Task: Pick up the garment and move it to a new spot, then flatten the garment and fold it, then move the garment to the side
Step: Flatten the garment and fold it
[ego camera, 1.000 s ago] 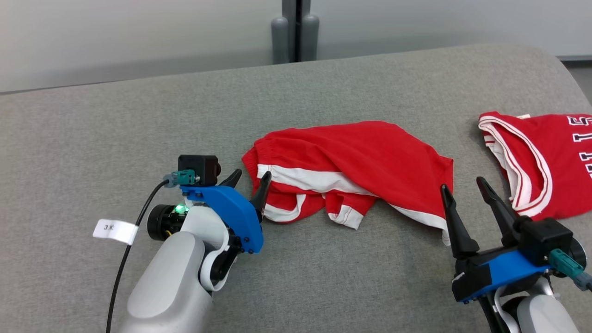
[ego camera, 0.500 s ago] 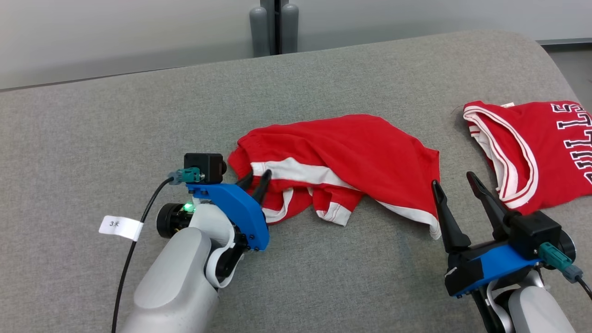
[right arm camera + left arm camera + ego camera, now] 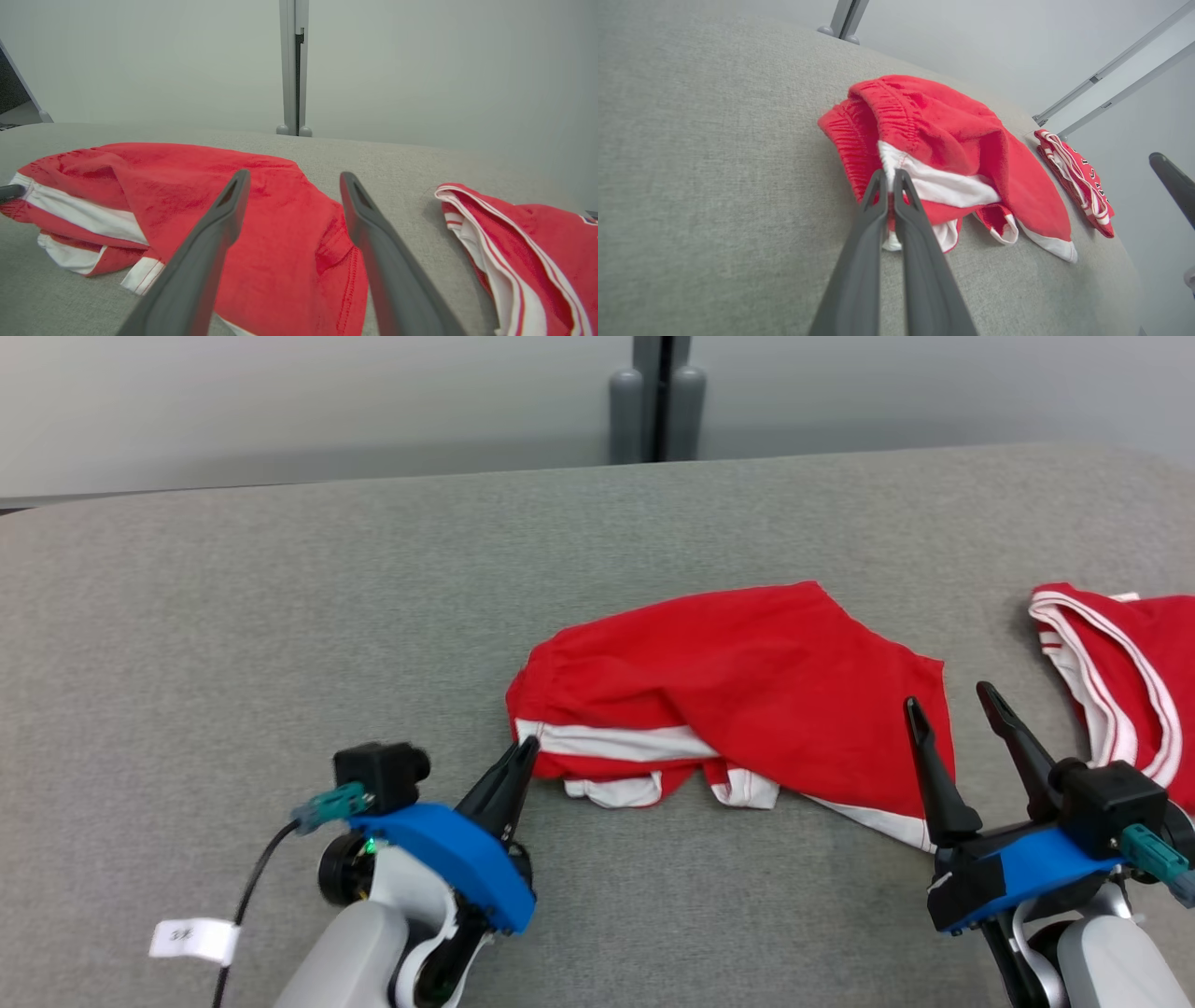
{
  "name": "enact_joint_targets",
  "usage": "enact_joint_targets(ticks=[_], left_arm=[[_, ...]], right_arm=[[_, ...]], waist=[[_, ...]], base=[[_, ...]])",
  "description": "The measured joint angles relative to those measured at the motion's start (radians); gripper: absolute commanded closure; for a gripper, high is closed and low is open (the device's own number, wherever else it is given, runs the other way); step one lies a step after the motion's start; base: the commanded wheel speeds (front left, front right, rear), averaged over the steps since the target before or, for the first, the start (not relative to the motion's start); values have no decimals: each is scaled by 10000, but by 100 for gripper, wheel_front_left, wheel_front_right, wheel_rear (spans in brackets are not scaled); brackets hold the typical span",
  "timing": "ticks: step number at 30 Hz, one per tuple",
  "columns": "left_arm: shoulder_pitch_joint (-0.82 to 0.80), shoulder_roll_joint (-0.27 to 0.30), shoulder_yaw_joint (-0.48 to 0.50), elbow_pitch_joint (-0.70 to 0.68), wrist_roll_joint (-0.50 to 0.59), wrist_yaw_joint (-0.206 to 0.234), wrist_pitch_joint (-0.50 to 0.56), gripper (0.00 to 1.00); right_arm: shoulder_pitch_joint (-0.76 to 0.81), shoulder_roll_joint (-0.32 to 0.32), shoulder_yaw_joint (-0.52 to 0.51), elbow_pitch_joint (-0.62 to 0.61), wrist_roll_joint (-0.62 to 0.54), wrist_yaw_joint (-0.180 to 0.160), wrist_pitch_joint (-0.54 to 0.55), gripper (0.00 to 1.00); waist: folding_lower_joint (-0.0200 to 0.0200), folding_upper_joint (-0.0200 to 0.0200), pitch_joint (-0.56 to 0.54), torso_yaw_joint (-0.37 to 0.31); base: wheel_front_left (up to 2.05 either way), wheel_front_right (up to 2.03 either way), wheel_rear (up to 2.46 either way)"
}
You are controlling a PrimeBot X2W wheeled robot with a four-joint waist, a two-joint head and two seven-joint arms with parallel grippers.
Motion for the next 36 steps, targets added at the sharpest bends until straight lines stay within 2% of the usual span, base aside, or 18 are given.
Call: enact_joint_targets(ticks=[3, 7, 12, 13, 14, 20, 27, 36], left_arm=[[728, 265, 188, -982, -435, 42, 343, 100], [1655, 560, 307, -1881, -732, 537, 874, 100], [2010, 1001, 495, -1908, -339, 1005, 612, 100], [2000, 1053, 489, -1768, -148, 1039, 428, 40], [1987, 1064, 474, -1555, -36, 1034, 290, 0], [1740, 851, 441, -650, 366, 807, -1078, 0], [1617, 965, 706, -29, 899, 731, -2842, 0], [1644, 1369, 1758, -604, 2065, 1214, -3315, 0]], right_arm=[[108, -13, -19, -96, 0, 0, 98, 0], [137, 29, -4, -232, -13, 0, 207, 0], [163, 4, 50, -238, 48, 0, 278, 0], [167, -4, 56, -221, 65, 0, 282, 0], [167, -10, 73, -213, 65, 0, 290, 0], [235, -42, 100, -180, 150, 0, 322, 0], [712, 31, -324, -249, 150, 0, 368, 0], [1263, 217, -706, -284, 194, 0, 464, 0]], waist=[[-1, 0, -48, 294], [-1, 0, -97, 568], [-1, 0, -188, 734], [-1, 0, -223, 744], [-1, 0, -267, 752], [-1, 0, -593, 652], [-2, 0, -1041, 488], [-2, 0, -1518, 402]], base=[[0, 0, 0], [0, 0, 0], [0, 0, 0], [0, 0, 0], [0, 0, 0], [0, 0, 0], [0, 0, 0], [0, 0, 0]])
